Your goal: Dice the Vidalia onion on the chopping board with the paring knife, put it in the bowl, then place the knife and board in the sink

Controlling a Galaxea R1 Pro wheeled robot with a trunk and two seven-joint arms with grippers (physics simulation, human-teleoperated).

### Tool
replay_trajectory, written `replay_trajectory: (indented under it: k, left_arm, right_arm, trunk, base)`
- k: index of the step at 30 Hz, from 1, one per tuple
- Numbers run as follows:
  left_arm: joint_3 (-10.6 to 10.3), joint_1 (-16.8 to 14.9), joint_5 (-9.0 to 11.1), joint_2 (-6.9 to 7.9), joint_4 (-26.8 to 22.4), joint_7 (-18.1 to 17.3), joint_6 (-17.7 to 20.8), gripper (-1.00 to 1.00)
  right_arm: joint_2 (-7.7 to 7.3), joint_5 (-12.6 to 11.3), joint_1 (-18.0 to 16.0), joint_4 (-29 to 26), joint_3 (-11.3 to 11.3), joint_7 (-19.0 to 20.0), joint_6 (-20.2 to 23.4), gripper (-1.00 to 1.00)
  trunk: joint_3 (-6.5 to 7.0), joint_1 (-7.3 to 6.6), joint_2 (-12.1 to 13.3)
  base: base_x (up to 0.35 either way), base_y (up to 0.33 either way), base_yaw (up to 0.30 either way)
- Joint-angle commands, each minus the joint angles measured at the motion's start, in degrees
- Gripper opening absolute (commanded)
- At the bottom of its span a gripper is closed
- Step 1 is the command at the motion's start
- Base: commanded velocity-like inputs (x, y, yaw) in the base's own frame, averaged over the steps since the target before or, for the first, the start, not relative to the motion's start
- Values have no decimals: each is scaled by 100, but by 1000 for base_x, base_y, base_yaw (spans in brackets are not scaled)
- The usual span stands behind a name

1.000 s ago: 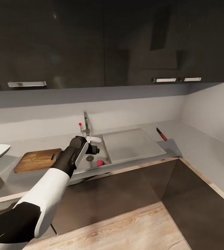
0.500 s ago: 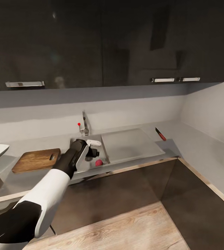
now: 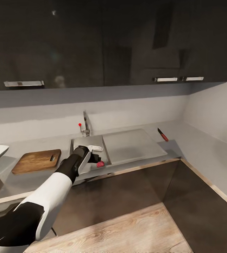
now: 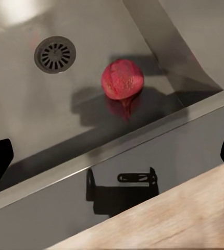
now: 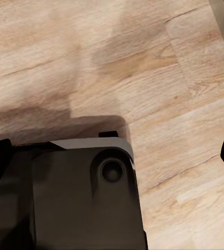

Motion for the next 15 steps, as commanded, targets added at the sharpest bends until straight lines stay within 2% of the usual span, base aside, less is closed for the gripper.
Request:
replay_trajectory:
  k: [1,15]
  left_arm:
    - [-22,-6,53,-2,-2,54,22,100]
    - [-10,-6,53,13,11,50,11,100]
  right_arm:
    - [2,60,-5,4,-36,-33,-12,100]
    - [2,59,-5,4,-36,-43,-12,100]
  trunk:
    - [-20,3,-13]
    - [-122,3,-13]
  base:
    - [0,0,0]
    - [50,-26,0]
